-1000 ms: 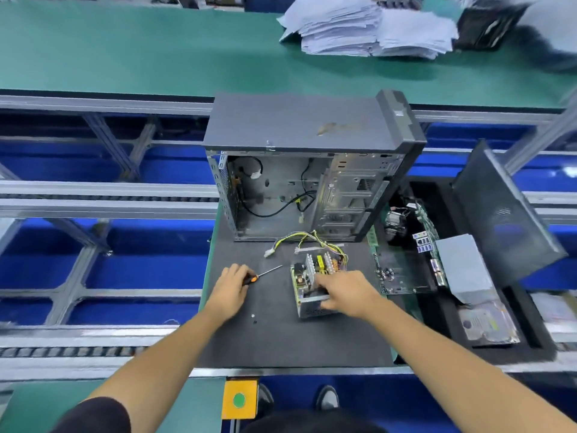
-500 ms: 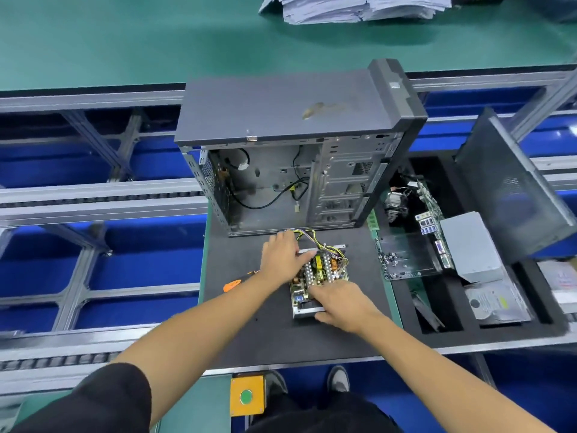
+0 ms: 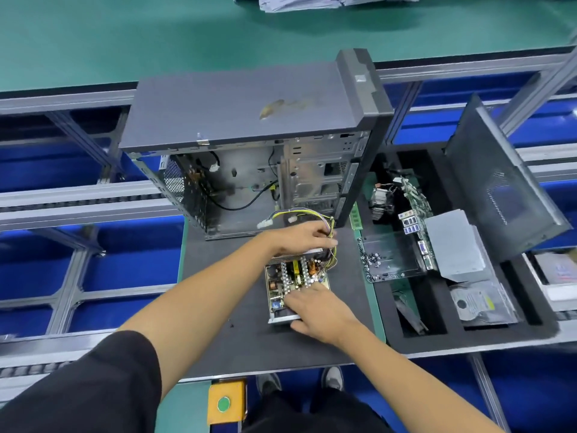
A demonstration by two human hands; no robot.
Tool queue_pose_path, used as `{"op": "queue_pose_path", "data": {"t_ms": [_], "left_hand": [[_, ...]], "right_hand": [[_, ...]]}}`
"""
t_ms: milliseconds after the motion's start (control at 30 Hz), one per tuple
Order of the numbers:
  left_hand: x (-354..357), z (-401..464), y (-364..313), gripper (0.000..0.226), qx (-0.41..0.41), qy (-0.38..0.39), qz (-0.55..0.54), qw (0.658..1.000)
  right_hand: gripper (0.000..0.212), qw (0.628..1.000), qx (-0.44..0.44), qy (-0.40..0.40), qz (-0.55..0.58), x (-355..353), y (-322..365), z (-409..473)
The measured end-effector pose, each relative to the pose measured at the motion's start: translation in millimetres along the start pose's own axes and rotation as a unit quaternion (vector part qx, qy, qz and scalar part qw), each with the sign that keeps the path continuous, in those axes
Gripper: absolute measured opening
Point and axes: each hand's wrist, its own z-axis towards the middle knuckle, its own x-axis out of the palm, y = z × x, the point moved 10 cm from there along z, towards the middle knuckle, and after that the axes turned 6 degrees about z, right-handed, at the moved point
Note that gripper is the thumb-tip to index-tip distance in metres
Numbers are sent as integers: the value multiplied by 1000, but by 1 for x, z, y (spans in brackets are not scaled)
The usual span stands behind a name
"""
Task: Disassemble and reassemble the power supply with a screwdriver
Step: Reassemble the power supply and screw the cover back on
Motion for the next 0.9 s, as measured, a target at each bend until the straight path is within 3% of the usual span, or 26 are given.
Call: {"op": "queue_pose_path", "data": {"t_ms": [133,333,633,767,900], "left_hand": [[-8,25,-2,39,-9,-90,79,993],[-16,35,31,20,-136,-137,-44,980],[-30,5,79,24,-203,-237,-30,950],[-24,4,77,23,-188,-207,-117,953],[-22,-2,79,30,-207,-167,-133,955]], "right_hand": [[29,999,-30,-34,-26,1,3,-1],[38,997,-39,-59,-31,3,0,0],[39,993,-64,-70,-63,3,4,0],[39,996,-60,-46,-53,6,3,2],[38,996,-57,-29,-60,8,2,5]]}}
